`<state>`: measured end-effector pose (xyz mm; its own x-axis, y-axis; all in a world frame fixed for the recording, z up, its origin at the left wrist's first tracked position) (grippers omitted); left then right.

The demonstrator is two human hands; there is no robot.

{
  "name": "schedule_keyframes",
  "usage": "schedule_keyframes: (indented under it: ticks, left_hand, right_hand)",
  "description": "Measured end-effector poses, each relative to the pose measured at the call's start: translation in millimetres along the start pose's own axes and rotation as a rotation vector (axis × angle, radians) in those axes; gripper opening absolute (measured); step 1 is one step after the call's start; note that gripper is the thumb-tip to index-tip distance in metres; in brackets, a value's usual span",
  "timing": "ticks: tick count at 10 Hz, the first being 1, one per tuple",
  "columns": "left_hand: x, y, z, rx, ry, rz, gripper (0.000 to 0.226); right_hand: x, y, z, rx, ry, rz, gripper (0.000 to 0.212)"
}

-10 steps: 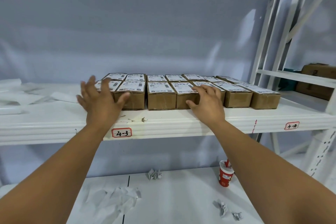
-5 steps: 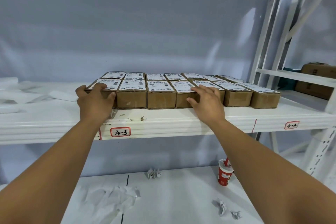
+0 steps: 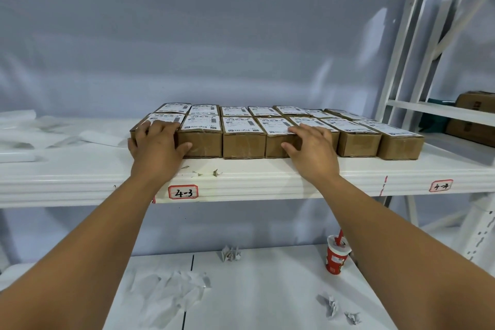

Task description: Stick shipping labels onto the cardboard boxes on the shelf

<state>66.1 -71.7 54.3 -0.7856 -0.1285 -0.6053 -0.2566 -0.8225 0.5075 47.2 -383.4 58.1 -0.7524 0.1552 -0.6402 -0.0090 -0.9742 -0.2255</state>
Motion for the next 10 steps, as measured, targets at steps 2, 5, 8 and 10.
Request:
schedule_keyframes:
  ticks: [2, 5, 8, 10]
  left_hand:
    - [-0.5, 3.3, 1.0, -0.025, 0.021, -0.014, 0.046]
    - [2.3, 14.5, 8.9, -0.011, 0.154, -0.160, 0.038]
    - [16.0, 32.2, 21.8, 0.102, 0.221, -0.307, 0.021]
    - [21.9, 44.9, 12.6, -0.226, 0.136, -0.280, 0.026]
  right_hand:
    - [-0.4, 0.9, 0.0, -0.011, 0.002, -0.004, 0.045]
    - [0.1, 1.1, 0.3, -0.007, 0.011, 0.000, 0.045]
    - [10.0, -2.4, 14.7, -0.014, 0.119, -0.047, 0.043]
    - [29.6, -4.2, 13.6, -0.087, 0.058, -0.169, 0.041]
Point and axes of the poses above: each hand's wrist, its own x-axis away from the middle knuckle, its own z-axis out of the back of the hand, y = z × x, the point moved 10 cm from there along -x, towards the middle knuckle, and after that the axes turned 10 degrees about x, right-handed, at the moved point
